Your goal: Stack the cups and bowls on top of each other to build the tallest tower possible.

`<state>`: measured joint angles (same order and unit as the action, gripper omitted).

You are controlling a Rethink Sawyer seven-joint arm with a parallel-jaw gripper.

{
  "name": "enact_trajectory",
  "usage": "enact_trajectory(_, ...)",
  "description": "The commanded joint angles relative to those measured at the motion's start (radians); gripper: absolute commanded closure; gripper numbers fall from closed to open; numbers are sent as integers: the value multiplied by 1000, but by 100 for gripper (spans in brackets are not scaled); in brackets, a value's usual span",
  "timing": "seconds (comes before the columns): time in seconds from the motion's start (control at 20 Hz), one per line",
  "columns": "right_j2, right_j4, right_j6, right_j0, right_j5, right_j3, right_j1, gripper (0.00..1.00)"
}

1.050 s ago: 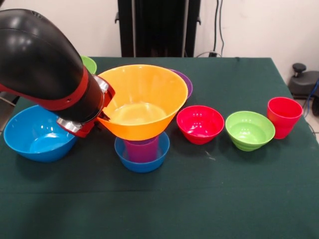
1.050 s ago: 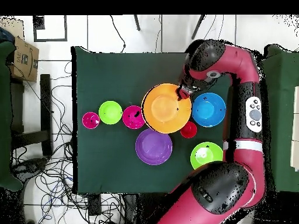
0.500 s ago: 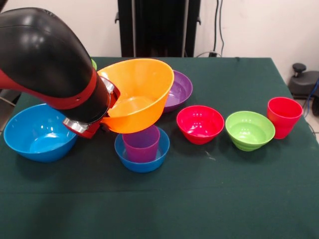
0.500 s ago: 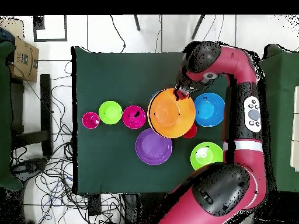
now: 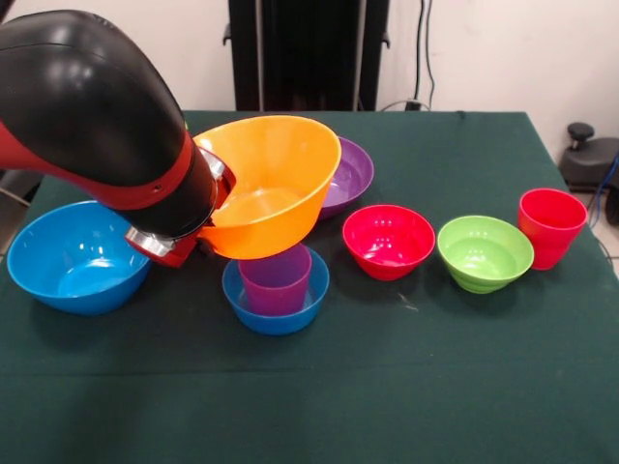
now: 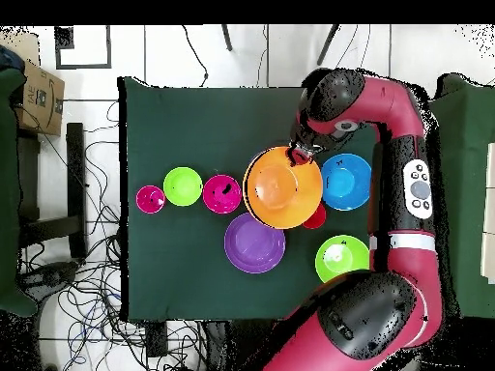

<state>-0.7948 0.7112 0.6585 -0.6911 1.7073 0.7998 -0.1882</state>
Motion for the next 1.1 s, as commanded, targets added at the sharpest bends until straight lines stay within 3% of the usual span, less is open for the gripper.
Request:
enact_trajectory(0.05, 64, 50, -149, 33, -49, 26, 40, 100)
enact_trajectory(0.65, 60, 72, -158, 87, 75, -74, 41, 100)
enact_trajectory(1.1, 73, 68, -131, 108, 98, -61, 16, 100)
